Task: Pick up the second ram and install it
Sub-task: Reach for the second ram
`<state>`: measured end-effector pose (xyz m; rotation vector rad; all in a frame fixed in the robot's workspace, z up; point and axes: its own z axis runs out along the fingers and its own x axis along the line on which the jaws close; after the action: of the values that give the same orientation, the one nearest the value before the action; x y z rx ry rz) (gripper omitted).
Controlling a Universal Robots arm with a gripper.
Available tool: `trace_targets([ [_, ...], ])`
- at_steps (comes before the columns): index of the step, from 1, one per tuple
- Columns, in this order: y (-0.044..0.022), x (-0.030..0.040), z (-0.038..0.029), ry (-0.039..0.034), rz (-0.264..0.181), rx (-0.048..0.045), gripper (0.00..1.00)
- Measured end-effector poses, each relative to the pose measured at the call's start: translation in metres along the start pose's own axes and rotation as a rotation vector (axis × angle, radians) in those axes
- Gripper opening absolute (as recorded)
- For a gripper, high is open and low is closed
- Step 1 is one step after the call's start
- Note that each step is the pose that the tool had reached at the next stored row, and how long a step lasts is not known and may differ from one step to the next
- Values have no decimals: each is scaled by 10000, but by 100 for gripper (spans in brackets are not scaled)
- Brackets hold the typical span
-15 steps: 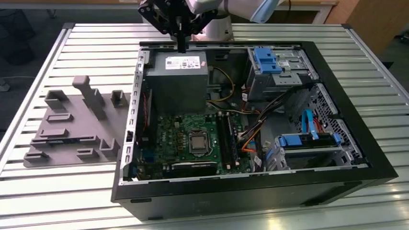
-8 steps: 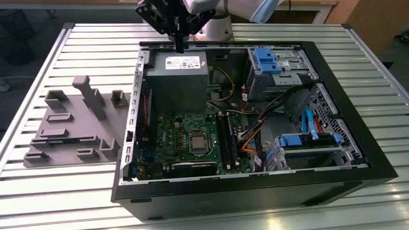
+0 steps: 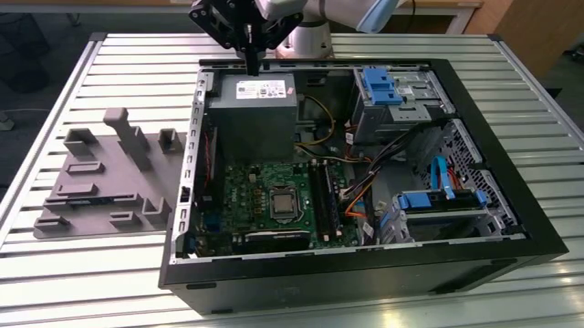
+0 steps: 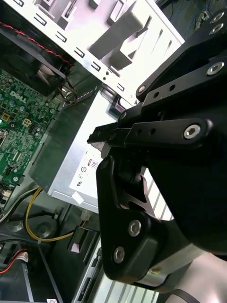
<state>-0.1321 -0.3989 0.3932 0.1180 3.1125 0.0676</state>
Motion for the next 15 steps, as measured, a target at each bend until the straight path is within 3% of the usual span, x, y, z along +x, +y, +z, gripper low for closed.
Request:
trace_targets([
  [15, -3, 38, -1, 0, 0, 0, 11],
])
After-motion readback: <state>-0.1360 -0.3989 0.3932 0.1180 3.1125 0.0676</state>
